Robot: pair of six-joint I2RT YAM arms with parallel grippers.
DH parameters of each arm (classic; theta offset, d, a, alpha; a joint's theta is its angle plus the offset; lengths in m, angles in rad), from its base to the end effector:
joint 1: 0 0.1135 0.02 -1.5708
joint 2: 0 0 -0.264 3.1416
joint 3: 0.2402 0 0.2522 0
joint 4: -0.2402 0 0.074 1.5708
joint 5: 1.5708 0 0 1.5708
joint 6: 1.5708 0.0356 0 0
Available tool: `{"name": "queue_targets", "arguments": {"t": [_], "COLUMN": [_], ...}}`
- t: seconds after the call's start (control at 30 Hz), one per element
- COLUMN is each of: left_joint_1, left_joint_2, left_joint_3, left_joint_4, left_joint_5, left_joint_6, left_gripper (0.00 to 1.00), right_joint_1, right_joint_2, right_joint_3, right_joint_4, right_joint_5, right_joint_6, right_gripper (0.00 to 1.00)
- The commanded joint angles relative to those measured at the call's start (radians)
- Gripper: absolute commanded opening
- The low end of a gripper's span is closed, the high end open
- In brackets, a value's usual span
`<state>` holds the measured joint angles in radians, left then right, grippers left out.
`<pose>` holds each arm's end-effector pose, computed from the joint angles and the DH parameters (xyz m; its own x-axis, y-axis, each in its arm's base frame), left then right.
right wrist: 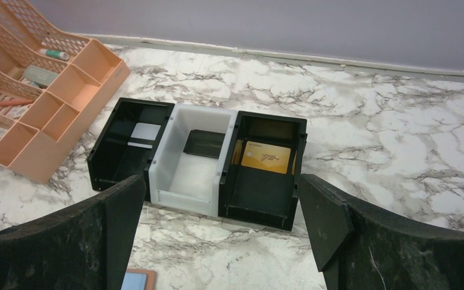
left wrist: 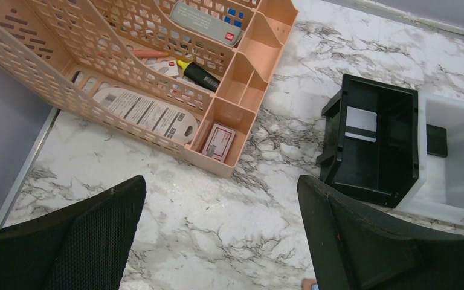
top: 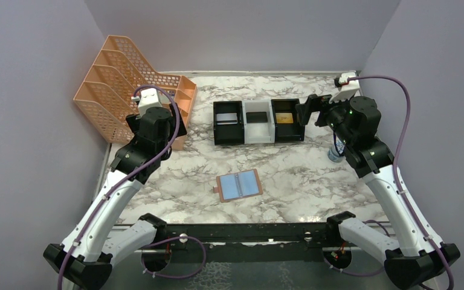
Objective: Take the credit cards out of the card holder
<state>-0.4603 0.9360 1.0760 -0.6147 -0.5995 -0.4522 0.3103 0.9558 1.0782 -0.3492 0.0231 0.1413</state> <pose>0.1788 -0.0662 0.3724 -0.3321 -0.2380 -0.9127 -0.2534 0.9546 -0.1567 0.2005 0.0634 0.3939 -0.2520 0.0671 -0.9654 -0.2508 0.9590 0.1321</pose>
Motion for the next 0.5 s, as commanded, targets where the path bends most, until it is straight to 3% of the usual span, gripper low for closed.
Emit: {"name": "queue_targets", "arguments": {"t": [0.0,0.47], "left_joint_1": [0.000,0.000], "left_joint_2": [-0.002,-0.003], "left_joint_3": [0.043,0.045], "left_joint_4": [0.005,0.004], "left_joint_5": [-0.013,-0.006], "left_joint_6": [0.015,0.026], "left_gripper": [0.99,0.99], "right_joint_1": [0.004,0.004], "right_joint_2": [0.000,0.006], "right_joint_3": [0.034,0.037], "right_joint_4": [-0.028,-0.038], "right_joint_5": [0.034,0.050], "right_joint_6": [-0.014,-0.013], "right_gripper": [1.00,1.00]}}
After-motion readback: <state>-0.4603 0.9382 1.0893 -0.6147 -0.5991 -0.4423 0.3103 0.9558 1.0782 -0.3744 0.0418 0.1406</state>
